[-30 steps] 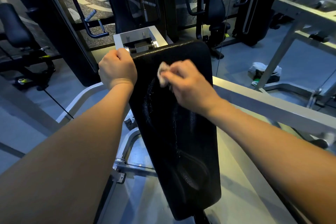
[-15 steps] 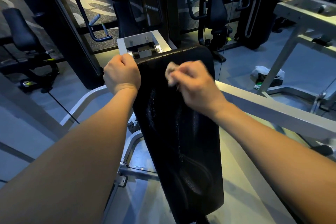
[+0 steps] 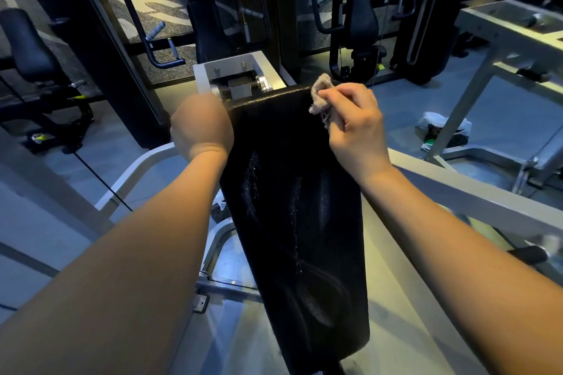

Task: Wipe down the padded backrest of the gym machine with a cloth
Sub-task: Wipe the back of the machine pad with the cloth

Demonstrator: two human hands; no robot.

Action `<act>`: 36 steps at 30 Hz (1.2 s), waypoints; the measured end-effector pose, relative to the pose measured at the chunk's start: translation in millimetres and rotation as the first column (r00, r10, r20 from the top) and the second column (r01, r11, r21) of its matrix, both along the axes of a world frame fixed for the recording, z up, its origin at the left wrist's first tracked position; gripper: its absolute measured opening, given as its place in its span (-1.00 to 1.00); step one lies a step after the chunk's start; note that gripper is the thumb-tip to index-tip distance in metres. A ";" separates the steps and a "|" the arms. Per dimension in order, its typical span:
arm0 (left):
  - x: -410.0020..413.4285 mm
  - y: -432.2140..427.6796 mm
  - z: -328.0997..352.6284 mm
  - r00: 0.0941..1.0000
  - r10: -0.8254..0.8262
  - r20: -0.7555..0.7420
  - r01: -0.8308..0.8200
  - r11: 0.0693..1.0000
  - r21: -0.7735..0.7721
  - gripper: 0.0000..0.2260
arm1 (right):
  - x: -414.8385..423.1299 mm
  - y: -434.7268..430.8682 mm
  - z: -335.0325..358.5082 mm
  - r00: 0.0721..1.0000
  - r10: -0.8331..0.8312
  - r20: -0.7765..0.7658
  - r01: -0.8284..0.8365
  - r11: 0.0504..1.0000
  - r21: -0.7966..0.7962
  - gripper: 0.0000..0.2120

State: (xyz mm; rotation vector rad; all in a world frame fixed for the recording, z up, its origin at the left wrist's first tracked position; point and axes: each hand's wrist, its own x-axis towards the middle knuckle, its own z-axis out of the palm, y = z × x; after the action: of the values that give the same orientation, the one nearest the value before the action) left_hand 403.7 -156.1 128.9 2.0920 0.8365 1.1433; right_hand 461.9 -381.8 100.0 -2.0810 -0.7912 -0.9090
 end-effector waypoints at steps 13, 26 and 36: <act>0.7 2.8 -1.0 0.999 -0.023 0.030 0.023 1.000 -0.017 -0.72 | 4.3 29.7 26.5 0.998 -0.046 0.052 0.045 0.999 0.019 -0.68; 0.7 5.6 -3.9 0.995 -0.060 0.085 0.062 0.998 -0.031 -0.66 | -21.9 49.5 25.6 0.955 0.256 0.153 -0.226 0.956 -0.189 -0.81; 4.0 8.2 -6.1 0.989 -0.090 0.116 0.096 0.994 -0.047 -0.58 | -40.8 45.4 -12.6 0.903 0.426 0.052 -0.369 0.832 -0.414 -0.69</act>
State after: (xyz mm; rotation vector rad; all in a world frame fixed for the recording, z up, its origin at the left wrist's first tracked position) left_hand 407.6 -147.9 122.8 1.9823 0.7003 1.1658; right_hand 421.1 -336.4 87.4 -2.0709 -1.5320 -0.7063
